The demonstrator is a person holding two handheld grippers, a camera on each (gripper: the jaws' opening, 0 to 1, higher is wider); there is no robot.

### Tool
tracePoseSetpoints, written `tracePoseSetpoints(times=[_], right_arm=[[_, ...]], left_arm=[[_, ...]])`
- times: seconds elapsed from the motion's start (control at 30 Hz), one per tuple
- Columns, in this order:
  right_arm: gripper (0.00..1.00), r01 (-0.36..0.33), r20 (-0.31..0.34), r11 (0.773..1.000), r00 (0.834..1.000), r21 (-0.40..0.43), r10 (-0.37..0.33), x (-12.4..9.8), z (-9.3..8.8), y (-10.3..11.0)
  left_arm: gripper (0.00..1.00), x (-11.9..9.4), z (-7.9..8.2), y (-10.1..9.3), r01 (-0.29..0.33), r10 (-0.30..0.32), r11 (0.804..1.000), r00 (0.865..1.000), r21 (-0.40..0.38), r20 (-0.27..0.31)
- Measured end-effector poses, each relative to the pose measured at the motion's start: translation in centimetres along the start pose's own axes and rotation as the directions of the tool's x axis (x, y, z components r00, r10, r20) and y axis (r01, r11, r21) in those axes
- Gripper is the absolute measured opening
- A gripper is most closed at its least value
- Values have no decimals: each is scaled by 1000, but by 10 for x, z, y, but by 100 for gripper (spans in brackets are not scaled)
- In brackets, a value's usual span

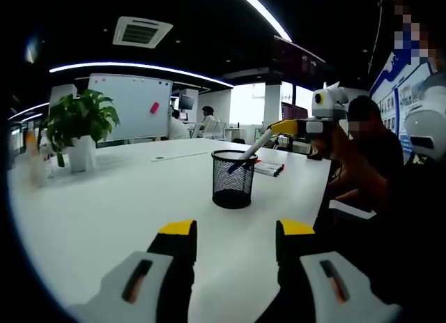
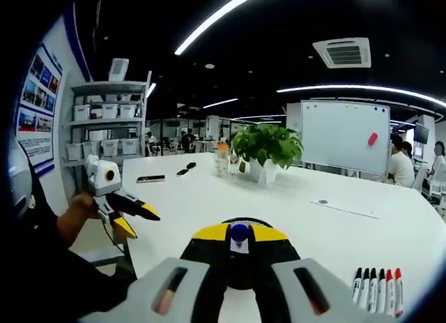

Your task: Pick up the whiteboard markers from the pen holder and place them facing the whiteboard neatly

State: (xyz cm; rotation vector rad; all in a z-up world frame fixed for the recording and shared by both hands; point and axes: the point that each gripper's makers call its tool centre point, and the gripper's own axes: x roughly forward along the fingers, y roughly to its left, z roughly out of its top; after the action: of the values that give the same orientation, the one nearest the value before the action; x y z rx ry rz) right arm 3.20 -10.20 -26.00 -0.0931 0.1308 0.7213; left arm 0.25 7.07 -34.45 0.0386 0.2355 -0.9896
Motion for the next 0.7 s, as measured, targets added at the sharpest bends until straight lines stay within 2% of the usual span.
tracePoseSetpoints(times=[0.7], right_arm=[[13,26,12,1000,1000,2,-26,-12,10,-3]], left_arm=[[46,1,-2,1,-4,4,1000,1000,-1,-7]])
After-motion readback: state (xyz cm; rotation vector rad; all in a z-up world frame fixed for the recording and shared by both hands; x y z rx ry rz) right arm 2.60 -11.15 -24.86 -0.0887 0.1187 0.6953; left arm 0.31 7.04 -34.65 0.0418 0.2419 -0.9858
